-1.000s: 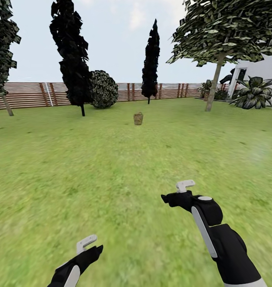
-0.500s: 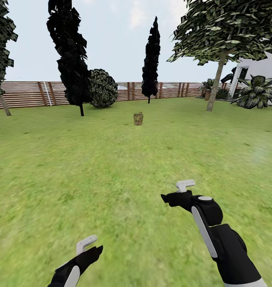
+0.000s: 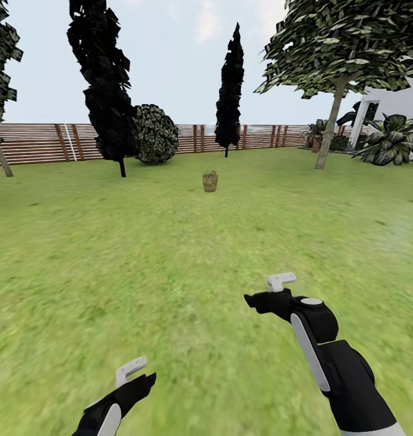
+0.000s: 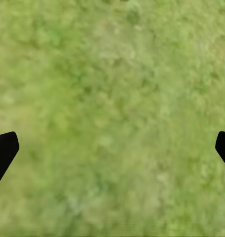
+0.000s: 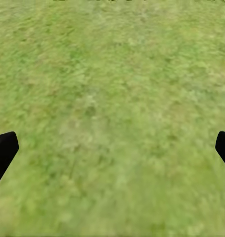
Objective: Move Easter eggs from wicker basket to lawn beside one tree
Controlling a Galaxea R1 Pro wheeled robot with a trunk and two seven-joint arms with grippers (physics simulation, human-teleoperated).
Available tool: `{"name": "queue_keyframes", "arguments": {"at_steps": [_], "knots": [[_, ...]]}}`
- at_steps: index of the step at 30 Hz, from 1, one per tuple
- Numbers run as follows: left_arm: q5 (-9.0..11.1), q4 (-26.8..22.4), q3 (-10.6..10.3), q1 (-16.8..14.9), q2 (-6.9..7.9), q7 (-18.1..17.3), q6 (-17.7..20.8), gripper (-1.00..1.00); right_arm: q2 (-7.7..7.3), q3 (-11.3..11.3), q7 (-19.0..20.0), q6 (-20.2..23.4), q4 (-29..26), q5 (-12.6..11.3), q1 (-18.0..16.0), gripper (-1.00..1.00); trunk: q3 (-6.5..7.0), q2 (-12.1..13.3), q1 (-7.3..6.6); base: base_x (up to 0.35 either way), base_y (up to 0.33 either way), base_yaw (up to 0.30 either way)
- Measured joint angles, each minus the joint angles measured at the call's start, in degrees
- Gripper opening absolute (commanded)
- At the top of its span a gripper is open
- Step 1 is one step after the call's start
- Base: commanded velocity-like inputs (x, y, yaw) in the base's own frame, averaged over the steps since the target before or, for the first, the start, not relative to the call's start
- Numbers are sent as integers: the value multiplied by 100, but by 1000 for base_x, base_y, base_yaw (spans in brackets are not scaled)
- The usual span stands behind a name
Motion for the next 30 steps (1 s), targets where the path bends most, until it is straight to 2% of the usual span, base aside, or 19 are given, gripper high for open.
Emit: {"name": "queue_keyframes", "arguments": {"at_steps": [14, 23, 30], "knots": [[2, 3, 0, 0, 15, -6, -2, 100, -2, -4, -6, -10, 0, 8, -1, 100, 0, 0, 0, 338, 0, 0], [19, -51, -8, 0, -44, -23, -65, 100, -2, -8, -4, -9, 0, 9, -1, 100, 0, 0, 3, 128, 0, 0], [9, -61, -22, 0, -44, -30, -41, 100, -9, -11, -3, -9, 1, 32, -1, 100, 0, 0, 0, 274, 0, 0]]}}
